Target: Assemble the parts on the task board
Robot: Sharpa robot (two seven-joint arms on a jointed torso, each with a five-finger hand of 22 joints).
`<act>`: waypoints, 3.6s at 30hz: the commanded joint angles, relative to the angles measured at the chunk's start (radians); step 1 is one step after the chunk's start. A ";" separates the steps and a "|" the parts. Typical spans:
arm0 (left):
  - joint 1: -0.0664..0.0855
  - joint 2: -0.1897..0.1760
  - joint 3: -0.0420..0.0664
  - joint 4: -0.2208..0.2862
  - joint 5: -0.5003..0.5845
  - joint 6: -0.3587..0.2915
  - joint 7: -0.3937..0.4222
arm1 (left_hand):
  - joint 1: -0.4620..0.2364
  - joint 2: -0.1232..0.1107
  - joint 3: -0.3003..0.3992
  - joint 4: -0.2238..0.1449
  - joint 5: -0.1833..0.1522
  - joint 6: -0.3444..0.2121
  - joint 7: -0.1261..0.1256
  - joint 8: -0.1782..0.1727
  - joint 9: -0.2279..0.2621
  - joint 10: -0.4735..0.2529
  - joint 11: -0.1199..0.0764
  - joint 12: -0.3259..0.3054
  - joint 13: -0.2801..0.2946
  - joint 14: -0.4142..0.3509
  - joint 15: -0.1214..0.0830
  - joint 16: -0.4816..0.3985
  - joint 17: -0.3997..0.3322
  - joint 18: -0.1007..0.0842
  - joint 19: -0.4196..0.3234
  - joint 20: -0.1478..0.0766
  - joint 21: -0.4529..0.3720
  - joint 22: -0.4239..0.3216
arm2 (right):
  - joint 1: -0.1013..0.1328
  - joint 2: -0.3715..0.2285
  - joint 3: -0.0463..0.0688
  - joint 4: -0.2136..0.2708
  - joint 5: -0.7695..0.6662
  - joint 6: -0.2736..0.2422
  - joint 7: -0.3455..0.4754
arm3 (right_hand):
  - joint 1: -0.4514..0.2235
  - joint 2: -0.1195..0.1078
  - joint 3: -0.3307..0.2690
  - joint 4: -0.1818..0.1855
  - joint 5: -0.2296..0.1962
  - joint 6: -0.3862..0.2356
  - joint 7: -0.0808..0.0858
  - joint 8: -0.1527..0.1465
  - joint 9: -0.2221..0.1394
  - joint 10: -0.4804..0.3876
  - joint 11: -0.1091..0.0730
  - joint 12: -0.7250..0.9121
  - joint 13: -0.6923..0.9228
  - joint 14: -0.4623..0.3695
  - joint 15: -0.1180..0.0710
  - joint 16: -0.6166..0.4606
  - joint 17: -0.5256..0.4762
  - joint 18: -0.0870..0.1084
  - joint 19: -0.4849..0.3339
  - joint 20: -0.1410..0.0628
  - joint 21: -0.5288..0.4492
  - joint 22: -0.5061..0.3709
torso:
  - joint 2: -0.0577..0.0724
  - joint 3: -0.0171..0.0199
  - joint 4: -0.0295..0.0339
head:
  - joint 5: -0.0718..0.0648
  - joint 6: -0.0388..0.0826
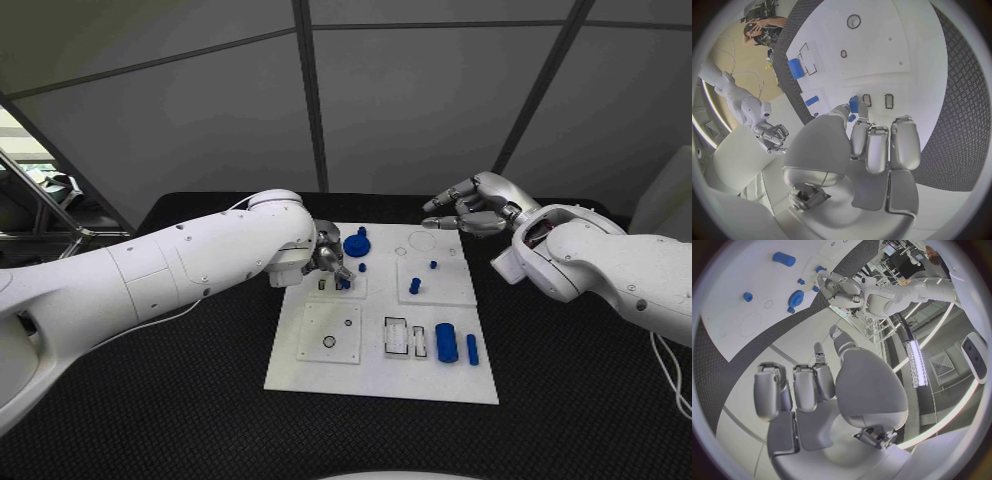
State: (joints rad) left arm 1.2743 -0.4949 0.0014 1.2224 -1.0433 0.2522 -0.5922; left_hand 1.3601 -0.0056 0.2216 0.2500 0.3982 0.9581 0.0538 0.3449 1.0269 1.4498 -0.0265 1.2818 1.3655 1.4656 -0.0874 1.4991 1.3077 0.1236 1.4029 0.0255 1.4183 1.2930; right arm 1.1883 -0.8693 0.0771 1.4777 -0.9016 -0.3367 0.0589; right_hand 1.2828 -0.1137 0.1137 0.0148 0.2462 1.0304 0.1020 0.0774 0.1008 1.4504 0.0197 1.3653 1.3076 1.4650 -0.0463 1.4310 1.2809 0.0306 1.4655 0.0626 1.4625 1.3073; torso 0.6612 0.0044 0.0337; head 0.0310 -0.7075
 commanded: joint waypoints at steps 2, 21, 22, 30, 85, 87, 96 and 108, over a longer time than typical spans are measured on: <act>0.001 -0.021 0.001 0.030 0.018 -0.070 0.038 | -0.074 -0.036 0.256 -0.193 0.004 0.019 -0.005 -0.004 0.023 0.008 0.002 -0.003 0.084 0.086 0.004 0.005 0.201 -0.063 0.006 0.005 0.006 0.007 | 0.002 0.001 0.001 -0.003 -0.002 0.006 0.008 | 0.000 0.011 0.002 -0.005 0.005 0.007 0.001 -0.007 0.001 -0.005 0.000 -0.006 0.035 0.045 -0.008 -0.006 -0.001 0.014 0.004 -0.005 -0.005 0.056 | 0.000 0.0007 0.0015 | 0.000 0.000; -0.025 -0.115 0.001 0.138 -0.033 -0.251 0.059 | -0.122 -0.050 0.331 -0.237 0.023 0.032 -0.010 -0.004 0.054 0.023 -0.001 0.019 0.099 0.090 0.001 0.015 0.211 -0.069 0.024 0.002 0.022 0.038 | 0.002 -0.005 0.001 -0.010 0.000 0.007 0.013 | -0.001 0.011 0.002 -0.005 0.007 0.008 0.001 -0.007 0.001 -0.005 0.000 -0.006 0.035 0.045 -0.008 -0.006 -0.001 0.015 0.004 -0.005 -0.006 0.055 | 0.000 0.0007 0.0008 | 0.013 -0.005; -0.028 -0.115 0.001 0.139 -0.038 -0.255 0.058 | -0.122 -0.050 0.331 -0.237 0.023 0.032 -0.010 -0.004 0.054 0.023 -0.001 0.019 0.099 0.090 0.001 0.015 0.211 -0.069 0.024 0.002 0.022 0.038 | 0.002 -0.004 0.001 -0.010 -0.001 0.007 0.013 | -0.001 0.011 0.002 -0.005 0.007 0.008 0.001 -0.007 0.001 -0.005 0.000 -0.006 0.035 0.045 -0.008 -0.006 -0.001 0.015 0.004 -0.005 -0.006 0.055 | 0.000 0.0004 0.0004 | 0.013 -0.004; -0.052 -0.111 0.001 0.140 -0.085 -0.269 0.046 | -0.126 -0.051 0.339 -0.244 0.024 0.034 -0.010 -0.004 0.058 0.025 -0.001 0.022 0.100 0.090 0.001 0.016 0.212 -0.069 0.026 0.001 0.024 0.040 | 0.002 -0.005 0.001 -0.011 -0.001 0.007 0.014 | -0.006 0.013 0.002 -0.004 0.009 0.007 0.001 -0.008 0.001 -0.004 0.000 -0.006 0.035 0.045 -0.008 -0.006 0.000 0.015 0.004 -0.005 -0.006 0.055 | 0.001 0.0008 -0.0005 | 0.011 -0.006; -0.072 -0.088 0.001 0.117 -0.143 -0.176 0.022 | -0.166 -0.061 0.358 -0.266 0.006 0.042 -0.013 -0.002 0.083 0.030 -0.003 0.026 0.106 0.091 0.000 0.018 0.214 -0.071 0.029 0.001 0.027 0.049 | 0.002 -0.001 0.001 -0.014 -0.001 0.004 0.022 | -0.018 0.016 0.000 0.000 0.011 0.008 0.001 -0.010 0.002 -0.002 0.000 -0.003 0.037 0.047 -0.007 -0.004 0.005 0.014 0.007 -0.005 -0.004 0.059 | 0.001 0.0009 -0.0002 | 0.009 -0.018; -0.072 -0.083 0.001 0.111 -0.142 -0.169 0.022 | -0.179 -0.061 0.355 -0.262 -0.013 0.046 -0.017 0.000 0.091 0.032 -0.006 0.028 0.107 0.091 -0.001 0.020 0.216 -0.071 0.030 0.000 0.028 0.052 | 0.002 -0.002 0.001 -0.014 -0.001 0.005 0.021 | -0.018 0.016 0.000 0.000 0.011 0.008 0.001 -0.010 0.002 -0.002 0.000 -0.003 0.038 0.047 -0.007 -0.004 0.006 0.014 0.007 -0.005 -0.004 0.060 | 0.001 0.0007 -0.0006 | 0.009 -0.019; -0.072 -0.065 0.001 0.087 -0.140 -0.158 0.027 | -0.231 -0.057 0.330 -0.229 -0.076 0.065 -0.029 0.010 0.121 0.044 -0.013 0.050 0.118 0.095 -0.009 0.031 0.226 -0.076 0.045 -0.007 0.041 0.078 | 0.002 -0.003 0.001 -0.012 -0.001 0.004 0.020 | -0.019 0.016 0.000 0.000 0.011 0.008 0.001 -0.010 0.002 -0.002 0.000 -0.003 0.037 0.047 -0.007 -0.004 0.005 0.014 0.007 -0.005 -0.005 0.058 | 0.001 0.0009 0.0001 | 0.007 -0.021; -0.072 -0.053 0.001 0.068 -0.140 -0.165 0.019 | -0.290 -0.069 0.237 -0.137 -0.341 0.097 -0.042 0.008 0.146 0.055 -0.023 0.073 0.132 0.098 -0.019 0.044 0.237 -0.083 0.063 -0.016 0.057 0.110 | 0.002 0.001 0.001 -0.015 -0.001 0.003 0.022 | -0.021 0.016 0.000 0.001 0.011 0.008 0.001 -0.010 0.002 -0.002 0.000 -0.004 0.037 0.047 -0.007 -0.005 0.004 0.014 0.006 -0.005 -0.005 0.058 | 0.000 0.0009 0.0001 | 0.007 -0.024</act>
State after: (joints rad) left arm 1.2034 -0.5503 0.0027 1.2917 -1.1842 0.0745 -0.5674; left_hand 1.0787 -0.0740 0.4634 0.1136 0.0612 1.0498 0.0116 0.3566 1.1718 1.4640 -0.0487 1.3497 1.3074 1.4651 -0.1061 1.5399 1.3077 0.1230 1.4598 0.0110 1.4704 1.3075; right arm 1.1881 -0.8690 0.0770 1.4621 -0.9017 -0.3342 0.0709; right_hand 1.2684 -0.0994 0.1138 0.0149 0.2508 1.0304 0.1019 0.0736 0.1017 1.4504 0.0197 1.3653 1.3076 1.4650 -0.0463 1.4310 1.2856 0.0306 1.4655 0.0626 1.4628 1.3073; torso 0.6619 0.0053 0.0337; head 0.0376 -0.7303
